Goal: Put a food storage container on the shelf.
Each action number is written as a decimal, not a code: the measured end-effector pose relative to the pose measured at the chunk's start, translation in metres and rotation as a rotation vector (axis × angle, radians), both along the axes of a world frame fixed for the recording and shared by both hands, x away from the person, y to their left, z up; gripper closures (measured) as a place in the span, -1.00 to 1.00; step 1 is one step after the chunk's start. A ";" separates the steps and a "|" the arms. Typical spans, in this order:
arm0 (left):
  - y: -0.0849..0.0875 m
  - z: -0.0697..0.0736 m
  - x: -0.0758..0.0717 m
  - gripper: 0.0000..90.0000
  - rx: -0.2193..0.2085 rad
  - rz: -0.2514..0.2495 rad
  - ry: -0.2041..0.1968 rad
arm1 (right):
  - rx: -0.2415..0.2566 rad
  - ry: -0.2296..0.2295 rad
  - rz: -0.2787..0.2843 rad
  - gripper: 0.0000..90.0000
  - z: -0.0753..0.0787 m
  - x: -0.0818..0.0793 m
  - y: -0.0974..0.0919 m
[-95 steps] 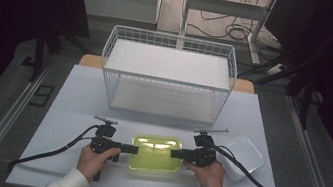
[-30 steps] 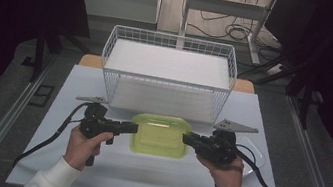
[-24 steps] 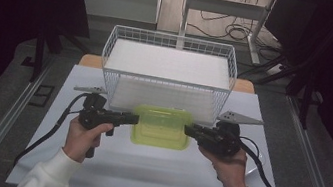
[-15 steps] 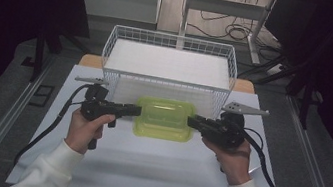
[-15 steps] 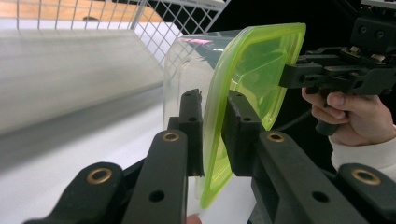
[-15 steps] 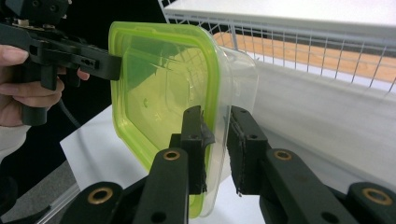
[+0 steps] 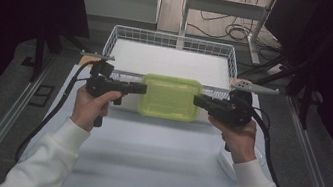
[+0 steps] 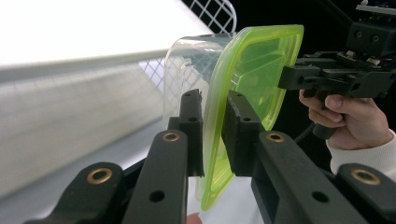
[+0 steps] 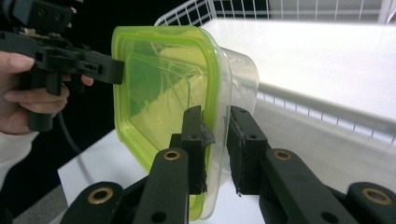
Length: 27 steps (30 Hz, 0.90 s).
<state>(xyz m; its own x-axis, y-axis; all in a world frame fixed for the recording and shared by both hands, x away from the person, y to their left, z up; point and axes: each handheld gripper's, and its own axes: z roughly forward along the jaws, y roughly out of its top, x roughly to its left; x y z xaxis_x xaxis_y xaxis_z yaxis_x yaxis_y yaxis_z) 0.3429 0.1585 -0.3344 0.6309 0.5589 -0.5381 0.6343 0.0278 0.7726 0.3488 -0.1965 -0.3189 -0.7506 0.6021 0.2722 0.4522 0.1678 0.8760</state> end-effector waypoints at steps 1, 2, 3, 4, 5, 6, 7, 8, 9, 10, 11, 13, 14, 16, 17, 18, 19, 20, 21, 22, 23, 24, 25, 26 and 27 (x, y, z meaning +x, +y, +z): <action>0.000 0.000 0.000 0.75 0.000 0.000 0.000 | 0.000 0.000 0.000 0.70 0.000 0.000 0.000; 0.001 0.003 0.004 0.75 -0.007 -0.002 0.000 | 0.007 -0.001 0.000 0.70 0.003 0.003 0.000; 0.000 0.005 0.007 0.75 -0.010 0.000 -0.001 | 0.011 -0.002 0.001 0.70 0.006 0.008 0.000; 0.001 0.007 0.010 0.75 -0.010 -0.001 -0.004 | 0.012 -0.003 0.001 0.70 0.008 0.010 0.000; 0.001 0.010 0.014 0.75 -0.014 -0.001 -0.003 | 0.016 0.001 0.000 0.70 0.013 0.017 0.000; 0.001 0.015 0.021 0.75 -0.010 -0.002 -0.004 | 0.016 0.001 -0.002 0.70 0.015 0.021 0.000; 0.001 0.015 0.021 0.75 -0.010 -0.002 -0.004 | 0.016 0.001 -0.002 0.70 0.015 0.021 0.000; 0.001 0.019 0.026 0.75 -0.009 0.000 -0.005 | 0.018 0.005 -0.004 0.70 0.017 0.025 0.000; 0.002 0.022 0.029 0.74 -0.010 0.004 -0.005 | 0.019 0.009 -0.008 0.70 0.020 0.030 0.000; 0.003 0.027 0.036 0.75 -0.003 0.001 -0.007 | 0.028 0.024 -0.011 0.70 0.023 0.037 0.001; 0.003 0.029 0.041 0.74 -0.002 0.000 -0.006 | 0.028 0.030 -0.013 0.70 0.024 0.041 0.001; 0.003 0.032 0.046 0.74 -0.009 0.002 0.004 | 0.028 0.036 -0.017 0.70 0.026 0.045 0.002; 0.003 0.034 0.054 0.74 -0.006 -0.005 0.017 | 0.030 0.045 -0.023 0.70 0.029 0.050 0.002; 0.005 0.039 0.070 0.74 -0.018 -0.011 0.039 | 0.034 0.056 -0.034 0.70 0.033 0.061 0.003; 0.006 0.041 0.077 0.74 -0.029 -0.006 0.046 | 0.044 0.062 -0.035 0.70 0.035 0.067 0.003; 0.006 0.041 0.081 0.74 -0.029 -0.005 0.048 | 0.058 0.069 -0.039 0.70 0.037 0.074 0.003; 0.006 0.042 0.090 0.75 -0.033 -0.006 0.065 | 0.061 0.074 -0.047 0.70 0.040 0.082 0.003; 0.006 0.042 0.090 0.75 -0.033 -0.006 0.065 | 0.054 0.078 -0.053 0.70 0.042 0.086 0.004; 0.006 0.042 0.094 0.75 -0.031 -0.008 0.069 | 0.054 0.078 -0.053 0.70 0.042 0.086 0.004; 0.006 0.044 0.101 0.75 -0.024 -0.004 0.073 | 0.049 0.082 -0.058 0.70 0.043 0.095 0.005; 0.006 0.044 0.101 0.75 -0.024 -0.004 0.073 | 0.049 0.082 -0.058 0.70 0.043 0.095 0.005; 0.008 0.045 0.103 0.75 -0.024 -0.006 0.075 | 0.066 0.090 -0.052 0.70 0.042 0.100 0.005; 0.008 0.045 0.106 0.75 -0.022 -0.005 0.077 | 0.066 0.090 -0.052 0.70 0.042 0.100 0.005; 0.009 0.045 0.111 0.75 -0.015 -0.002 0.084 | 0.072 0.105 -0.051 0.70 0.040 0.107 0.006; 0.010 0.045 0.113 0.75 -0.011 0.003 0.089 | 0.076 0.114 -0.051 0.70 0.039 0.110 0.007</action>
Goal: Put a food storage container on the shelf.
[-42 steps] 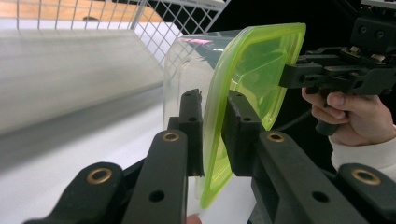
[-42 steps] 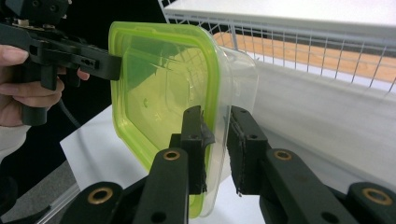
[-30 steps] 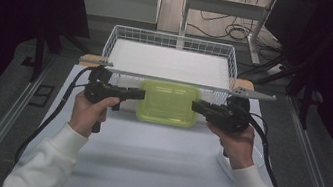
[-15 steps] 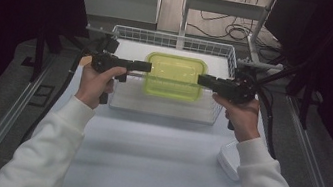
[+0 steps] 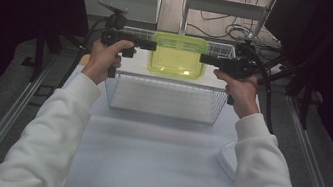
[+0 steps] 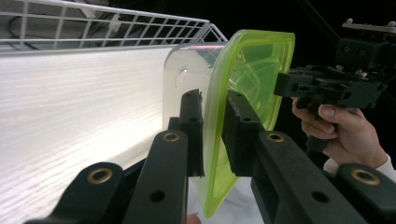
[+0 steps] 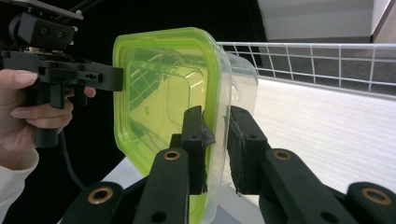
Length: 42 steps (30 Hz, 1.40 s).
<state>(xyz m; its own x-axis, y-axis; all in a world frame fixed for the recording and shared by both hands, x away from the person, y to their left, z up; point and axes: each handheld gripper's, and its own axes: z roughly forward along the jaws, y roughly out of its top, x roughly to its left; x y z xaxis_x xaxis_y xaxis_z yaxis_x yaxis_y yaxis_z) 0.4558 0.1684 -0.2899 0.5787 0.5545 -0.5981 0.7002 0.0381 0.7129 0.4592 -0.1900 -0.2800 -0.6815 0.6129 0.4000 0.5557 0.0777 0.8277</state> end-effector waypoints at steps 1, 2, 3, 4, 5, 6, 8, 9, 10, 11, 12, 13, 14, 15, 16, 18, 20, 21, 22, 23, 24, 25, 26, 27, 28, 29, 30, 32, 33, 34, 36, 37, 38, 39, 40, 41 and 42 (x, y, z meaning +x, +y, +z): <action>0.000 -0.001 0.002 0.75 0.003 0.002 0.006 | 0.001 0.009 0.000 0.71 -0.002 0.004 0.001; 0.000 -0.001 0.002 0.75 0.003 0.002 0.006 | 0.001 0.021 -0.002 0.71 -0.004 0.008 0.002; 0.001 -0.005 0.007 0.75 0.016 0.011 0.017 | 0.000 0.028 -0.005 0.71 -0.007 0.012 0.003; 0.001 -0.005 0.007 0.75 0.016 0.011 0.017 | 0.000 0.028 -0.005 0.71 -0.007 0.012 0.003; 0.002 -0.008 0.010 0.75 0.021 0.016 0.030 | -0.004 0.044 -0.008 0.71 -0.010 0.015 0.004; 0.002 -0.010 0.012 0.75 0.023 0.019 0.046 | -0.009 0.056 -0.012 0.72 -0.013 0.018 0.006; 0.004 -0.017 0.018 0.76 0.028 0.043 0.082 | -0.012 0.099 -0.024 0.72 -0.020 0.025 0.011; 0.004 -0.017 0.018 0.76 0.028 0.043 0.082 | -0.016 0.109 -0.030 0.72 -0.021 0.027 0.013; 0.005 -0.019 0.021 0.76 0.026 0.049 0.089 | -0.016 0.109 -0.030 0.72 -0.021 0.027 0.013; 0.005 -0.020 0.023 0.77 0.030 0.054 0.098 | -0.023 0.120 -0.043 0.72 -0.023 0.031 0.015; 0.005 -0.022 0.025 0.77 0.035 0.059 0.106 | -0.032 0.125 -0.049 0.72 -0.024 0.033 0.017; 0.005 -0.024 0.028 0.77 0.047 0.059 0.112 | -0.032 0.125 -0.049 0.72 -0.024 0.033 0.017; 0.005 -0.025 0.030 0.78 0.032 0.069 0.121 | -0.038 0.136 -0.054 0.70 -0.026 0.036 0.018; 0.005 -0.028 0.034 0.78 0.016 0.082 0.134 | -0.021 0.151 -0.061 0.69 -0.028 0.041 0.018; 0.005 -0.028 0.034 0.77 0.016 0.082 0.134 | -0.021 0.151 -0.061 0.69 -0.028 0.041 0.018; 0.005 -0.031 0.040 0.76 0.004 0.092 0.152 | -0.002 0.163 -0.077 0.67 -0.030 0.046 0.019; 0.005 -0.034 0.046 0.74 -0.009 0.106 0.182 | 0.014 0.174 -0.095 0.63 -0.033 0.050 0.020; 0.005 -0.036 0.049 0.73 -0.015 0.112 0.193 | 0.021 0.182 -0.103 0.63 -0.034 0.052 0.021; 0.005 -0.038 0.051 0.72 -0.021 0.113 0.201 | 0.034 0.204 -0.118 0.62 -0.036 0.055 0.021; 0.006 -0.039 0.053 0.70 -0.029 0.117 0.212 | 0.061 0.247 -0.139 0.62 -0.040 0.060 0.021; 0.006 -0.041 0.056 0.70 -0.036 0.122 0.227 | 0.061 0.247 -0.139 0.62 -0.040 0.060 0.021; 0.007 -0.043 0.058 0.67 -0.042 0.123 0.240 | 0.085 0.283 -0.155 0.62 -0.043 0.065 0.021; 0.007 -0.045 0.060 0.66 -0.047 0.125 0.254 | 0.096 0.301 -0.165 0.61 -0.045 0.067 0.021; 0.007 -0.046 0.061 0.66 -0.054 0.130 0.257 | 0.096 0.301 -0.165 0.61 -0.045 0.067 0.021; 0.006 -0.047 0.062 0.64 -0.051 0.132 0.257 | 0.104 0.311 -0.173 0.61 -0.046 0.068 0.022; 0.006 -0.047 0.062 0.63 -0.046 0.130 0.252 | 0.111 0.319 -0.176 0.60 -0.047 0.070 0.021; 0.006 -0.047 0.062 0.62 -0.046 0.130 0.252 | 0.111 0.319 -0.176 0.60 -0.047 0.070 0.021; 0.006 -0.048 0.062 0.61 -0.048 0.121 0.244 | 0.116 0.315 -0.171 0.59 -0.048 0.070 0.021; 0.006 -0.048 0.061 0.61 -0.044 0.117 0.242 | 0.115 0.310 -0.171 0.57 -0.048 0.070 0.021; 0.006 -0.048 0.061 0.58 -0.035 0.124 0.231 | 0.111 0.298 -0.178 0.45 -0.048 0.069 0.021; 0.007 -0.044 0.057 0.33 -0.010 0.180 0.188 | 0.125 0.273 -0.184 0.11 -0.048 0.067 0.021; 0.011 -0.035 0.051 0.04 0.035 0.225 0.120 | 0.185 0.258 -0.185 -0.14 -0.046 0.064 0.019; 0.011 -0.035 0.051 -0.05 0.035 0.225 0.120 | 0.185 0.258 -0.185 -0.14 -0.046 0.064 0.019; 0.014 -0.032 0.048 -0.14 0.042 0.244 0.091 | 0.188 0.222 -0.200 -0.29 -0.041 0.058 0.017; 0.021 -0.026 0.041 -0.22 0.035 0.246 0.049 | 0.186 0.198 -0.202 -0.34 -0.038 0.054 0.016; 0.021 -0.026 0.041 -0.27 0.035 0.246 0.049 | 0.178 0.178 -0.199 -0.37 -0.036 0.051 0.014; 0.024 -0.020 0.032 -0.31 0.033 0.245 0.011 | 0.182 0.168 -0.189 -0.38 -0.034 0.049 0.013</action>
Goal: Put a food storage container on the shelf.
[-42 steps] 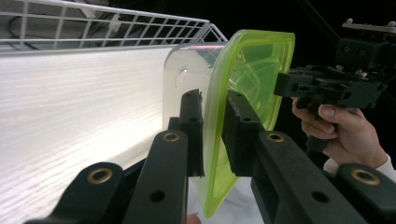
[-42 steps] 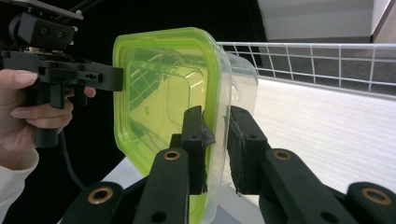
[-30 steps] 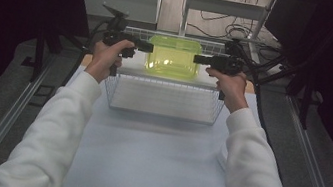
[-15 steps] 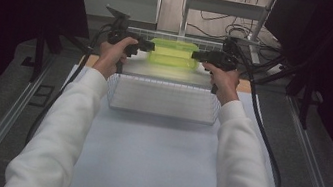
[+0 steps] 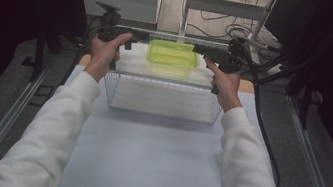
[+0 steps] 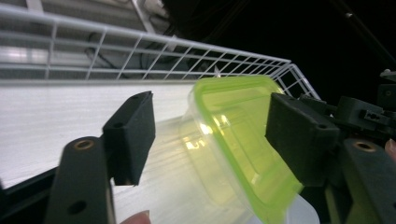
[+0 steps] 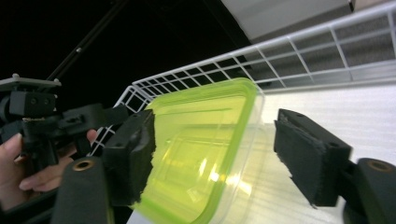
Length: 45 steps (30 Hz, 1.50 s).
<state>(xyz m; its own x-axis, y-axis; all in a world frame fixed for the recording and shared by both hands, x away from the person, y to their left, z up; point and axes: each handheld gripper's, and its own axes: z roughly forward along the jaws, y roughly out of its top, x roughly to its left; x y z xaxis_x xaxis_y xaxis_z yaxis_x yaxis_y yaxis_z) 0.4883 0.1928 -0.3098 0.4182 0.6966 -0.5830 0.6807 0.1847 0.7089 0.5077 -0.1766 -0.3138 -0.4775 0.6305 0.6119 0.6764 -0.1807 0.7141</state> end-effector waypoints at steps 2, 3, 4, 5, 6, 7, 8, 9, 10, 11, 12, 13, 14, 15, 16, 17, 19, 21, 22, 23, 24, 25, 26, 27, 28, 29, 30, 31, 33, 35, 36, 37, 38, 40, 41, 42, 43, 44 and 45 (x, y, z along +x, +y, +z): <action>0.001 0.003 -0.005 -0.34 0.005 -0.005 -0.022 | 0.002 -0.013 0.009 -0.41 0.002 -0.003 -0.001; 0.001 0.006 -0.016 -0.39 0.000 -0.026 -0.053 | -0.001 -0.041 0.027 -0.42 0.008 -0.010 -0.003; 0.001 0.006 -0.016 -0.41 0.000 -0.026 -0.053 | -0.001 -0.041 0.027 -0.42 0.008 -0.010 -0.003; 0.002 0.007 -0.022 -0.41 -0.006 -0.039 -0.067 | -0.031 -0.075 0.042 -0.44 0.013 -0.019 -0.006; 0.003 0.008 -0.028 -0.42 0.003 -0.054 -0.077 | -0.050 -0.090 0.047 -0.45 0.015 -0.025 -0.007; 0.005 0.008 -0.034 -0.42 0.012 -0.071 -0.087 | -0.050 -0.090 0.047 -0.45 0.015 -0.025 -0.007; 0.006 0.007 -0.043 -0.42 0.023 -0.086 -0.097 | -0.075 -0.111 0.053 -0.45 0.017 -0.031 -0.008; 0.009 0.004 -0.057 -0.43 0.013 -0.108 -0.112 | -0.114 -0.183 0.042 -0.44 0.018 -0.050 -0.012; 0.009 0.004 -0.057 -0.43 0.013 -0.108 -0.112 | -0.114 -0.183 0.042 -0.44 0.018 -0.050 -0.012; 0.011 0.001 -0.065 -0.43 0.008 -0.120 -0.124 | -0.124 -0.205 0.039 -0.44 0.018 -0.059 -0.015; 0.013 -0.002 -0.075 -0.43 0.006 -0.127 -0.136 | -0.135 -0.225 0.043 -0.44 0.017 -0.068 -0.020; 0.017 -0.008 -0.094 -0.41 0.014 -0.126 -0.171 | -0.153 -0.264 0.037 -0.44 0.014 -0.085 -0.031; 0.017 -0.008 -0.094 -0.41 0.014 -0.126 -0.171 | -0.153 -0.264 0.037 -0.44 0.014 -0.085 -0.031; 0.019 -0.013 -0.105 -0.41 0.014 -0.125 -0.187 | -0.161 -0.275 0.043 -0.44 0.012 -0.093 -0.037; 0.020 -0.017 -0.112 -0.40 0.018 -0.125 -0.194 | -0.166 -0.278 0.051 -0.44 0.009 -0.103 -0.044; 0.020 -0.021 -0.120 -0.39 0.031 -0.120 -0.198 | -0.178 -0.279 0.060 -0.44 0.005 -0.115 -0.052; 0.018 -0.036 -0.141 -0.38 0.080 -0.114 -0.207 | -0.215 -0.279 0.062 -0.46 0.000 -0.129 -0.061; 0.016 -0.045 -0.153 -0.38 0.129 -0.111 -0.219 | -0.253 -0.285 0.060 -0.48 -0.006 -0.142 -0.069; 0.016 -0.045 -0.153 -0.38 0.129 -0.111 -0.219 | -0.270 -0.292 0.055 -0.49 -0.009 -0.148 -0.073; 0.015 -0.049 -0.159 -0.38 0.148 -0.110 -0.222 | -0.281 -0.292 0.050 -0.49 -0.012 -0.153 -0.077; 0.012 -0.058 -0.169 -0.38 0.181 -0.118 -0.223 | -0.292 -0.288 0.048 -0.50 -0.015 -0.159 -0.080; 0.012 -0.058 -0.169 -0.37 0.181 -0.118 -0.223 | -0.305 -0.293 0.048 -0.50 -0.018 -0.164 -0.083; 0.009 -0.066 -0.177 -0.37 0.210 -0.128 -0.217 | -0.315 -0.289 0.056 -0.51 -0.022 -0.168 -0.086; 0.009 -0.066 -0.177 -0.37 0.210 -0.128 -0.217 | -0.315 -0.289 0.056 -0.51 -0.022 -0.168 -0.086; 0.007 -0.070 -0.179 -0.37 0.231 -0.137 -0.212 | -0.330 -0.288 0.067 -0.51 -0.025 -0.172 -0.088; 0.002 -0.077 -0.185 -0.40 0.290 -0.138 -0.197 | -0.359 -0.274 0.091 -0.51 -0.030 -0.178 -0.091; 0.002 -0.077 -0.185 -0.39 0.290 -0.138 -0.197 | -0.359 -0.274 0.091 -0.51 -0.030 -0.178 -0.091; 0.001 -0.081 -0.188 -0.39 0.280 -0.154 -0.172 | -0.375 -0.267 0.098 -0.51 -0.032 -0.181 -0.093; 0.000 -0.088 -0.192 -0.37 0.260 -0.166 -0.140 | -0.381 -0.248 0.116 -0.52 -0.040 -0.188 -0.096; -0.003 -0.096 -0.198 -0.34 0.261 -0.165 -0.095 | -0.398 -0.206 0.140 -0.51 -0.053 -0.192 -0.097; -0.003 -0.096 -0.198 -0.34 0.261 -0.165 -0.095 | -0.398 -0.206 0.140 -0.51 -0.053 -0.192 -0.097; -0.003 -0.099 -0.200 -0.34 0.251 -0.171 -0.081 | -0.402 -0.173 0.146 -0.50 -0.064 -0.195 -0.095; -0.004 -0.104 -0.203 -0.33 0.270 -0.157 -0.070 | -0.407 -0.158 0.156 -0.49 -0.070 -0.196 -0.094; -0.004 -0.107 -0.205 -0.32 0.279 -0.152 -0.067 | -0.423 -0.142 0.164 -0.49 -0.076 -0.198 -0.092; -0.004 -0.115 -0.207 -0.32 0.281 -0.149 -0.056 | -0.459 -0.117 0.180 -0.49 -0.088 -0.202 -0.089; -0.004 -0.115 -0.207 -0.32 0.281 -0.149 -0.056 | -0.459 -0.117 0.180 -0.49 -0.088 -0.202 -0.089; -0.004 -0.120 -0.208 -0.32 0.276 -0.150 -0.048 | -0.471 -0.114 0.183 -0.49 -0.091 -0.203 -0.088; -0.005 -0.124 -0.208 -0.32 0.286 -0.159 -0.038 | -0.476 -0.102 0.189 -0.48 -0.099 -0.205 -0.085; -0.007 -0.128 -0.208 -0.33 0.306 -0.171 -0.027 | -0.479 -0.097 0.198 -0.47 -0.102 -0.206 -0.084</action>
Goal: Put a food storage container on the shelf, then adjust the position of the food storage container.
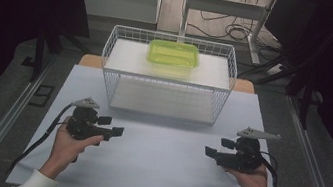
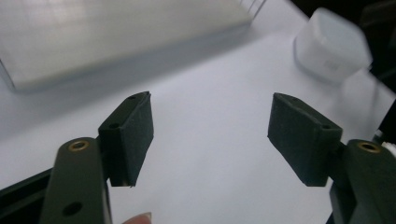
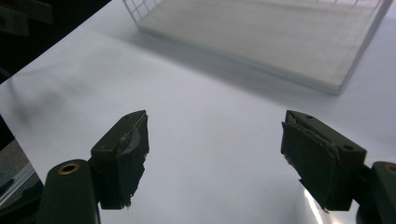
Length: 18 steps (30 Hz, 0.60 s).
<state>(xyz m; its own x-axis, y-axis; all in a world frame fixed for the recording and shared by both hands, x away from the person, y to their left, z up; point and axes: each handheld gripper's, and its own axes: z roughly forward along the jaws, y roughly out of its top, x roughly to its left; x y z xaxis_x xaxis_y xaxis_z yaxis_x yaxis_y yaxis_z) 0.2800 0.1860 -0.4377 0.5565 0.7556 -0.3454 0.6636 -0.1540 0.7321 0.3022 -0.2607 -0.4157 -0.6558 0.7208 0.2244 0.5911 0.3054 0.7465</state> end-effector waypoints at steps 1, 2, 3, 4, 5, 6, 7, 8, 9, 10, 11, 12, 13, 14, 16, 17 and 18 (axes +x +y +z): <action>-0.001 -0.003 0.000 -0.33 0.014 -0.001 0.004 | 0.000 0.000 0.000 -0.47 0.000 0.000 0.000; -0.001 -0.006 0.001 -0.32 0.020 -0.001 0.008 | -0.012 0.006 0.010 -0.46 -0.003 -0.001 0.002; -0.001 -0.007 0.002 -0.32 0.021 0.007 0.009 | -0.030 0.006 0.021 -0.46 -0.006 -0.001 0.003; -0.001 -0.007 0.003 -0.32 0.014 0.018 0.009 | -0.042 0.005 0.030 -0.46 -0.008 -0.001 0.003; -0.002 -0.006 0.005 -0.31 0.001 0.025 0.005 | -0.049 0.002 0.031 -0.46 -0.009 0.000 0.002; -0.002 -0.005 0.006 -0.31 -0.008 0.028 0.006 | -0.050 -0.003 0.026 -0.46 -0.009 0.002 0.001; -0.001 -0.004 0.006 -0.33 -0.005 0.032 0.002 | -0.037 -0.005 0.020 -0.46 -0.008 0.003 0.000; -0.001 -0.004 0.005 -0.34 -0.006 0.036 -0.003 | -0.023 0.001 0.019 -0.46 -0.007 0.004 -0.001; 0.000 -0.003 0.004 -0.35 -0.004 0.033 -0.002 | -0.026 0.003 0.011 -0.46 -0.006 0.005 -0.003; 0.000 -0.003 0.004 -0.33 -0.001 0.031 0.000 | -0.026 0.003 0.011 -0.46 -0.006 0.005 -0.003; 0.001 -0.003 0.003 -0.33 0.001 0.026 -0.001 | -0.026 0.008 0.010 -0.45 -0.006 0.005 -0.004; 0.001 -0.003 0.003 -0.30 0.004 0.024 -0.004 | -0.028 0.016 0.008 -0.44 -0.007 0.005 -0.006; 0.000 -0.003 0.003 -0.29 0.010 0.026 -0.004 | -0.031 0.026 0.002 -0.43 -0.008 0.006 -0.007; 0.000 -0.004 0.003 -0.29 0.017 0.022 -0.005 | -0.037 0.034 -0.004 -0.42 -0.009 0.007 -0.008; 0.000 -0.007 0.002 -0.30 0.017 0.018 0.000 | -0.056 0.052 -0.023 -0.41 -0.010 0.009 -0.013; 0.000 -0.009 0.003 -0.30 0.017 0.013 0.003 | -0.056 0.052 -0.023 -0.41 -0.010 0.009 -0.013; -0.001 -0.011 0.004 -0.30 0.025 0.010 0.007 | -0.063 0.053 -0.031 -0.40 -0.010 0.010 -0.016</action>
